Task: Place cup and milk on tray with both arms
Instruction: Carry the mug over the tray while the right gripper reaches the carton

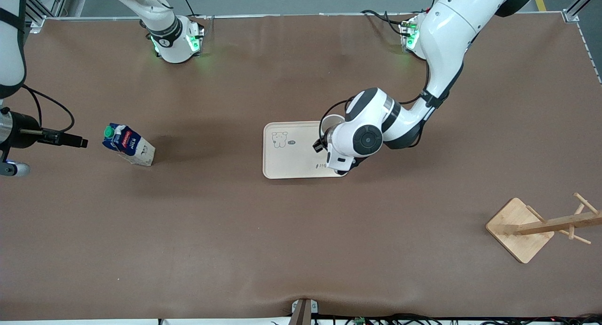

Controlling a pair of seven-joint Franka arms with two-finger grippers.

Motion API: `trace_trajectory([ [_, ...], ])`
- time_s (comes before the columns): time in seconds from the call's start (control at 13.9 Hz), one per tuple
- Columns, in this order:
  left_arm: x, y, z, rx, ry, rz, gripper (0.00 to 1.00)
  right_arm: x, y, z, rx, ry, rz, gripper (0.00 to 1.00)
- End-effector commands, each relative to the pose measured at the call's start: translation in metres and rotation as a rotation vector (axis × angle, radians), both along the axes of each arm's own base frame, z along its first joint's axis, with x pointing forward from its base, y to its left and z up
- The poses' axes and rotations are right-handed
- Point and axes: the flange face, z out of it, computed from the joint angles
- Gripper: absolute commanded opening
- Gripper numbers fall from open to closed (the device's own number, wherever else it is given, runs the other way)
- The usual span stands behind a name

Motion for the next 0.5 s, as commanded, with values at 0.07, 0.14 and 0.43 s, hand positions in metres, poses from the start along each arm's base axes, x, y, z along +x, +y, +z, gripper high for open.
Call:
trace_trajectory([
  [0.07,-0.002,-0.012,-0.023,-0.033,-0.014,0.009,0.0,-0.006,0.007,-0.003,0.023,0.045,-0.008,1.0],
  [0.14,-0.002,-0.014,-0.025,-0.035,-0.019,0.01,0.0,-0.006,0.009,-0.013,0.026,0.069,-0.005,1.0],
  [0.43,0.0,-0.011,-0.038,-0.033,-0.013,0.009,0.96,-0.025,-0.001,-0.061,0.029,0.16,-0.02,1.0],
])
